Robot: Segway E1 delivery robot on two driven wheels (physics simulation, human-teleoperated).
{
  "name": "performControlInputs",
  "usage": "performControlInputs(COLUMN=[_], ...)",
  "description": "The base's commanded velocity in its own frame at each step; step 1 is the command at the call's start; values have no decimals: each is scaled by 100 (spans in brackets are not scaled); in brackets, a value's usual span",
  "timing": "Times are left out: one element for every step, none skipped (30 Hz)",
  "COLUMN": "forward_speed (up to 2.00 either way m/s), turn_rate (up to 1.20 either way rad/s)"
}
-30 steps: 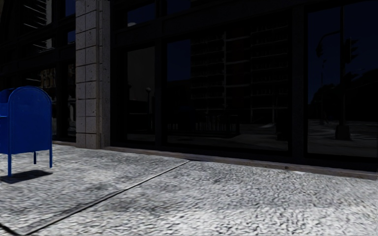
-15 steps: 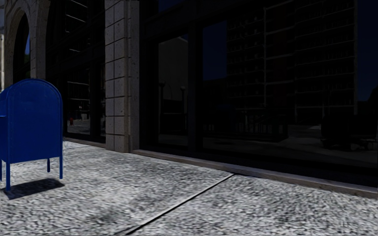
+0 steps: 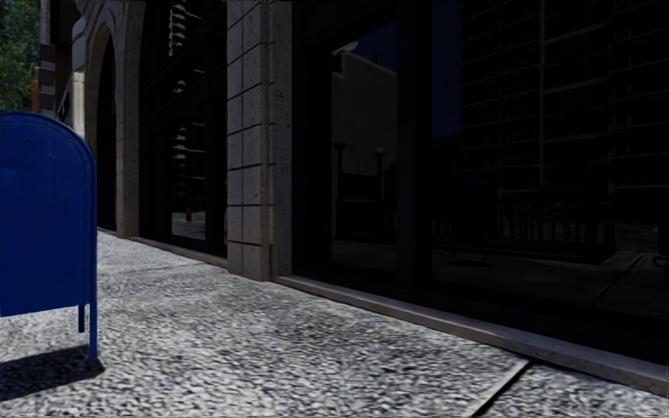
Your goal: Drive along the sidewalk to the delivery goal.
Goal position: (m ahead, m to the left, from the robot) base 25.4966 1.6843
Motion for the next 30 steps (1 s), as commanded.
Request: performControlInputs(forward_speed=[158,159,160,160,160,160,160,160,161,161,161,161,161,162,163,163,163,163,163,164,165,165,165,167,170,171,171,172,172,172], turn_rate=[44,45,45,45,45,46,46,46,47,47,47,47,47,48,49,49,51,52,52,53,55,57,57,63,68,69,69,70,70,70])
